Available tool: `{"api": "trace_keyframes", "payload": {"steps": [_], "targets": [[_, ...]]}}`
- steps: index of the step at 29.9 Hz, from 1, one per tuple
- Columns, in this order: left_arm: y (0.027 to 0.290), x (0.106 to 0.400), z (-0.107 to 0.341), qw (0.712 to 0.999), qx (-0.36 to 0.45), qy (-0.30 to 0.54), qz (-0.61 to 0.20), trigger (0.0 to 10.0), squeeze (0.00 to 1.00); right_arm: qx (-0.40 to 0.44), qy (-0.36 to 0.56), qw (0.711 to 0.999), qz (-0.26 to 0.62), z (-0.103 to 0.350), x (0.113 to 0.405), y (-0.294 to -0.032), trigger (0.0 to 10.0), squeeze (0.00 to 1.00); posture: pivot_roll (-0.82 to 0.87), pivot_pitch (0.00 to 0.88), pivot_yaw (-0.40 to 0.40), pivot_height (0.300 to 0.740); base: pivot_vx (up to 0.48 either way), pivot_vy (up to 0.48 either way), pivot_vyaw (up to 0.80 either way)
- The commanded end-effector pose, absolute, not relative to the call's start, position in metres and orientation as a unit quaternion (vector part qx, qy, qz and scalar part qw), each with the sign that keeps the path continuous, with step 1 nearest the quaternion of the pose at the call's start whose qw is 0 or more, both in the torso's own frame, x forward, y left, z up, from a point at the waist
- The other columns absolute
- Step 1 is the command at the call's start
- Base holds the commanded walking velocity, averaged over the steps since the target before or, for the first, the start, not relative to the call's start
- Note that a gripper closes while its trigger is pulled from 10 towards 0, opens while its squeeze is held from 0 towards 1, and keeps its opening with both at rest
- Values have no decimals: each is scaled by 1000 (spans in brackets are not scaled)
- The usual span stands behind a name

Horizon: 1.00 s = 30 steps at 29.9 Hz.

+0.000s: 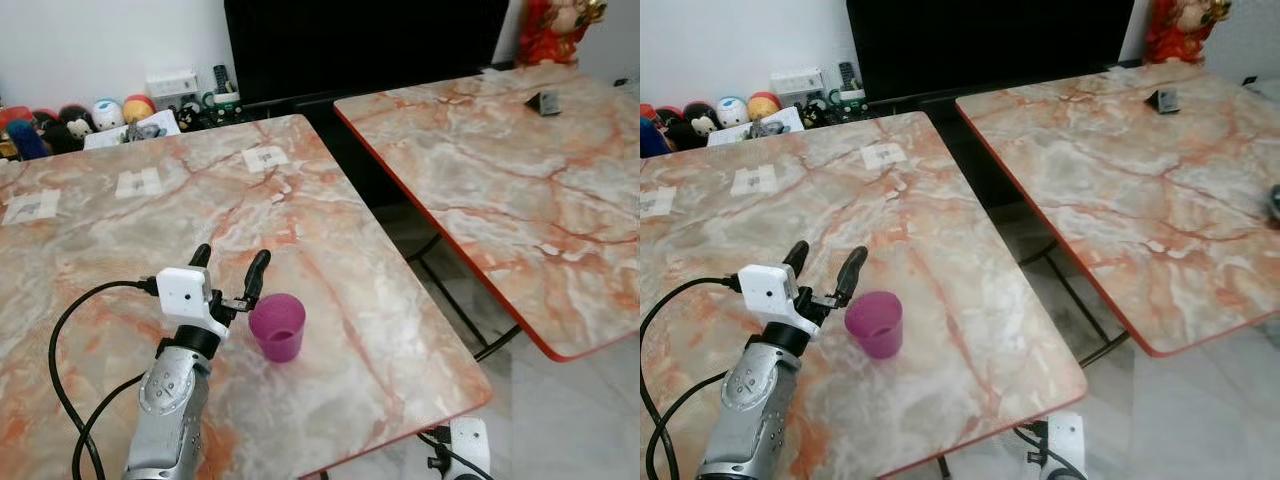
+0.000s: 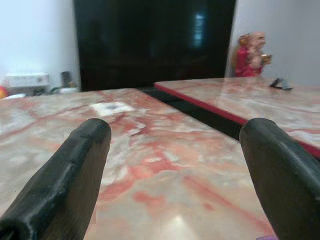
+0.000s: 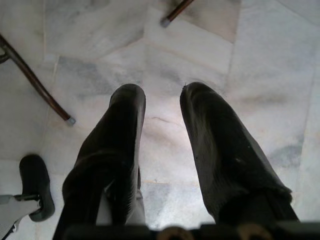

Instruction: Setting the table

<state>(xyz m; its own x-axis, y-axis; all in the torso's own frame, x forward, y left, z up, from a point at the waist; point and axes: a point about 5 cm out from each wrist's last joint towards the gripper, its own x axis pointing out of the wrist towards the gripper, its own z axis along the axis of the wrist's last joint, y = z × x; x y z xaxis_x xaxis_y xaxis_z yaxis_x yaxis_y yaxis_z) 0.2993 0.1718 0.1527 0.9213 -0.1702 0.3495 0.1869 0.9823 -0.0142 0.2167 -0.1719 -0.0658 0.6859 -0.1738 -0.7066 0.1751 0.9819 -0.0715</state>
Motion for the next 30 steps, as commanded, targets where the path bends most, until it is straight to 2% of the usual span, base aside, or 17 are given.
{"api": "trace_keyframes", "payload": {"steps": [1, 8, 13, 19, 27, 30], "targets": [[172, 298, 158, 978, -29, -185, -92, 10000, 0, 1, 396, 913, -95, -70, 210, -171, 10000, 0, 63, 96, -9, 740, 0, 0, -788], [182, 291, 158, 980, -35, -181, -74, 10000, 0, -1, 394, 914, -95, -70, 210, -171, 10000, 0, 65, 98, -5, 740, 0, 0, 0], [202, 266, 154, 982, -55, -172, -60, 10000, 0, -3, 394, 914, -94, -70, 210, -172, 10000, 0, 79, 102, -10, 740, 0, 0, 0], [216, 260, 154, 982, -82, -162, -50, 10000, 0, -6, 394, 914, -93, -69, 211, -173, 10000, 0, 81, 103, -16, 740, 0, 0, 0], [223, 243, 141, 985, 38, -101, -132, 10000, 0, -11, 394, 914, -91, -69, 211, -174, 10000, 0, 87, 105, -24, 740, 0, 0, 0], [228, 240, 138, 986, 43, -93, -130, 10000, 0, -12, 394, 914, -91, -69, 211, -175, 10000, 0, 87, 106, -25, 740, 0, 0, 0]]}}
